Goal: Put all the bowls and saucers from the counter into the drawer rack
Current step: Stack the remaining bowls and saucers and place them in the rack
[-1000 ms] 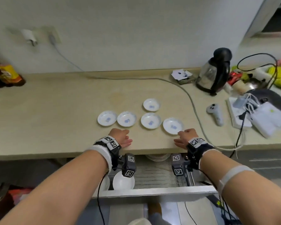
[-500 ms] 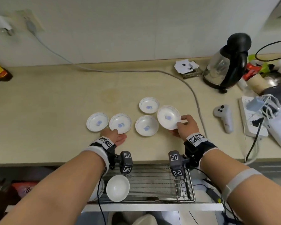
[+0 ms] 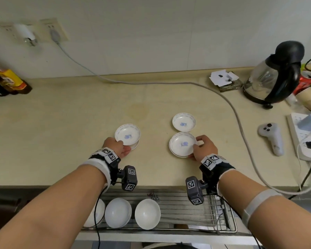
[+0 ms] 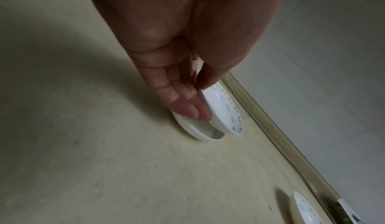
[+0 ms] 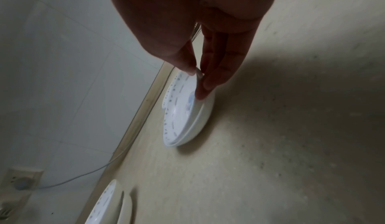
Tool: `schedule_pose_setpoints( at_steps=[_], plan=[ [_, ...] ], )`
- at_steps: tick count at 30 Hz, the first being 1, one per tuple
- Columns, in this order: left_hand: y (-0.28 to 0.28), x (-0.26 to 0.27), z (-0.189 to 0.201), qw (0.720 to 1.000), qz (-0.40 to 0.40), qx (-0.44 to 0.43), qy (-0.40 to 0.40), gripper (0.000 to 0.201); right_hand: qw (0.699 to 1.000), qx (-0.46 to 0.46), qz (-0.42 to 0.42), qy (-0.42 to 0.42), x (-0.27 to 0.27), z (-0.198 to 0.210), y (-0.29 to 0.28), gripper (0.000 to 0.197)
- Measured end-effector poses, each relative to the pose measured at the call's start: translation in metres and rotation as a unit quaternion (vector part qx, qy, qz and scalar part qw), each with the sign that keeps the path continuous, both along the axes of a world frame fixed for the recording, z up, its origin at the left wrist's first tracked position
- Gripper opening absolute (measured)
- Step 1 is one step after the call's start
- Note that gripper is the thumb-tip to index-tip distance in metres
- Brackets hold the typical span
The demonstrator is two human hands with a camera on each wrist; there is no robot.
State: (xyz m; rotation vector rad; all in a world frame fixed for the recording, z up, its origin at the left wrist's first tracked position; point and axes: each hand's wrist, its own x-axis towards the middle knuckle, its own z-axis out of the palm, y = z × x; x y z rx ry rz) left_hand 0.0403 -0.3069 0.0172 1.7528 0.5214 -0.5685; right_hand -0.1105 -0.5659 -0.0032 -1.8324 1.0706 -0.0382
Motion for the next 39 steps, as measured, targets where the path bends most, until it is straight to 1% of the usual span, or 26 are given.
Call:
schedule_pose_setpoints(
  at_steps=[5, 7, 8, 11, 13, 16, 21, 23, 26, 29, 32, 34, 37, 39],
  plan=[
    [0.016, 0.017, -0.017, 0.998, -0.013, 0.057, 0.001, 0.03, 0.999, -0.027, -0.007, 0.036, 0.001, -0.006, 0.005, 0.026],
    [0.018, 0.023, -0.024, 0.994, -0.024, 0.105, -0.018, 0.036, 0.998, -0.044, -0.003, 0.05, 0.003, -0.009, 0.006, 0.027],
    [0.018, 0.024, -0.025, 0.991, -0.035, 0.126, -0.029, 0.037, 0.998, -0.045, -0.005, 0.053, 0.005, -0.009, 0.006, 0.026],
    [0.022, 0.021, -0.022, 0.981, -0.081, 0.171, -0.053, 0.032, 0.999, -0.031, -0.019, 0.028, 0.012, -0.007, 0.006, 0.02],
    [0.025, 0.017, -0.019, 0.977, -0.103, 0.18, -0.058, 0.033, 0.999, -0.015, -0.035, -0.005, 0.019, 0.003, 0.002, 0.019],
    [0.026, 0.012, -0.021, 0.974, -0.121, 0.182, -0.058, 0.04, 0.995, 0.009, -0.081, -0.05, 0.039, 0.021, -0.011, 0.021],
    [0.025, 0.009, -0.02, 0.974, -0.117, 0.186, -0.06, 0.046, 0.993, 0.03, -0.104, -0.048, 0.07, 0.027, -0.036, 0.024],
    [0.022, 0.009, -0.018, 0.98, -0.101, 0.165, -0.048, 0.047, 0.993, 0.034, -0.108, -0.04, 0.078, 0.023, -0.039, 0.025],
    [0.015, 0.013, -0.017, 0.992, -0.073, 0.103, -0.03, 0.051, 0.993, 0.039, -0.108, -0.032, 0.086, 0.015, -0.041, 0.024],
    [-0.004, 0.017, -0.01, 0.996, -0.072, 0.049, -0.031, 0.053, 0.994, 0.037, -0.103, -0.019, 0.088, 0.003, -0.045, 0.026],
    [-0.043, 0.021, 0.005, 0.993, -0.108, -0.017, -0.041, 0.055, 0.995, 0.029, -0.089, -0.022, 0.088, -0.018, -0.054, 0.027],
    [-0.076, 0.024, 0.015, 0.987, -0.145, -0.044, -0.054, 0.057, 0.996, 0.033, -0.08, -0.03, 0.089, -0.026, -0.057, 0.033],
    [-0.127, 0.027, 0.022, 0.975, -0.205, -0.066, -0.045, 0.057, 0.998, 0.033, -0.045, -0.029, 0.084, -0.014, -0.054, 0.039],
    [-0.155, 0.028, 0.019, 0.968, -0.239, -0.067, -0.028, 0.059, 0.996, 0.065, -0.039, -0.041, 0.083, -0.014, -0.056, 0.038]
  ],
)
